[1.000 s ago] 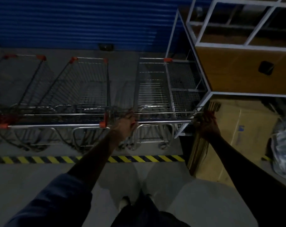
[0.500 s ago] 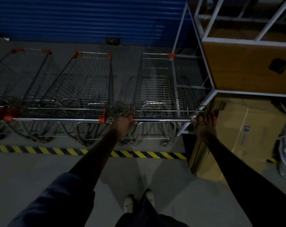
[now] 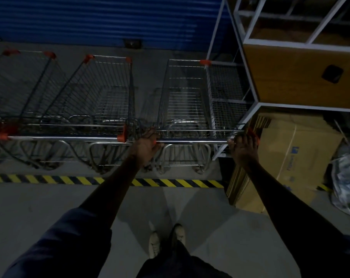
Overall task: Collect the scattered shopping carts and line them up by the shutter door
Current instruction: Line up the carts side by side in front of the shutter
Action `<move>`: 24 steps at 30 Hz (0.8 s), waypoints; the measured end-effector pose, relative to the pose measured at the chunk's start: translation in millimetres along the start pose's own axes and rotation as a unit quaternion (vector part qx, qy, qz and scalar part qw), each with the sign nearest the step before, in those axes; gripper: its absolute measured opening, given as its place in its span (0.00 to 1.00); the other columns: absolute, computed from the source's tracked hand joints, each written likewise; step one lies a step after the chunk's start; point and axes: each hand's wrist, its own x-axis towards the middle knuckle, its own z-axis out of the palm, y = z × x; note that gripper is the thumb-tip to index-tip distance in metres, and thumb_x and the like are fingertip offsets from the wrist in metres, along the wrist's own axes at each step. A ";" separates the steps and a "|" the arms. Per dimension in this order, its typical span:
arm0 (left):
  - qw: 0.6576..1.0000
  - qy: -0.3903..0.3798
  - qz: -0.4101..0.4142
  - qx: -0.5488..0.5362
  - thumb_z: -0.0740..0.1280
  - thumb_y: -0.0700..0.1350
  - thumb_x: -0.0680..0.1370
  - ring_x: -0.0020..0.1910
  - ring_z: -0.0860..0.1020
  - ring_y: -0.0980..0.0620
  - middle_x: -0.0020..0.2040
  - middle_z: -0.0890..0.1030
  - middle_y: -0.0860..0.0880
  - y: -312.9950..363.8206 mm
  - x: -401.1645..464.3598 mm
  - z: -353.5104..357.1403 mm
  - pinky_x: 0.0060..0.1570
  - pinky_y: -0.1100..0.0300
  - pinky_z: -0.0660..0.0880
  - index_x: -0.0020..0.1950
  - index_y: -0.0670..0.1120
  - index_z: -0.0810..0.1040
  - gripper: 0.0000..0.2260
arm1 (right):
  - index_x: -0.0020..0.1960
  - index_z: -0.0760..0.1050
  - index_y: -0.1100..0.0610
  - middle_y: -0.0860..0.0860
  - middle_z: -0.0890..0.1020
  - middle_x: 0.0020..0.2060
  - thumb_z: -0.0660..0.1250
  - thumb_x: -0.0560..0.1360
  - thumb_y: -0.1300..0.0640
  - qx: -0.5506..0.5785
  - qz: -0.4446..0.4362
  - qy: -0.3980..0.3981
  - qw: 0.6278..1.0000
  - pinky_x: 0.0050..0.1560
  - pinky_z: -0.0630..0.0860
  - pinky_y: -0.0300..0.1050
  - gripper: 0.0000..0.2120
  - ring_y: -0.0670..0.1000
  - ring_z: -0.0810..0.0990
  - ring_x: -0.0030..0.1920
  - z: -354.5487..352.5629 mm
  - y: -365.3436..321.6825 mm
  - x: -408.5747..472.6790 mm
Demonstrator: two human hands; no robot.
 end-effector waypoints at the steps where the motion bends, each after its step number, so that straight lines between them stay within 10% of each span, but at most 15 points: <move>1: 1.000 0.002 -0.006 -0.003 0.64 0.56 0.84 0.77 0.69 0.42 0.76 0.73 0.39 0.6 -1.7 1.2 0.75 0.49 0.69 0.68 0.41 0.78 0.21 | 0.57 0.78 0.67 0.68 0.80 0.55 0.49 0.87 0.38 -0.001 -0.003 0.006 1.000 0.71 0.67 0.67 0.34 0.69 0.78 0.60 -0.8 0.0 -1.5; 24: 0.998 -0.038 -0.036 -0.031 0.67 0.48 0.83 0.74 0.72 0.39 0.75 0.73 0.39 10.4 -6.3 -7.5 0.72 0.49 0.69 0.66 0.41 0.79 0.14 | 0.58 0.76 0.67 0.68 0.80 0.54 0.54 0.88 0.42 -0.057 -0.004 0.048 0.997 0.67 0.72 0.69 0.28 0.69 0.78 0.57 2.9 -0.2 -17.1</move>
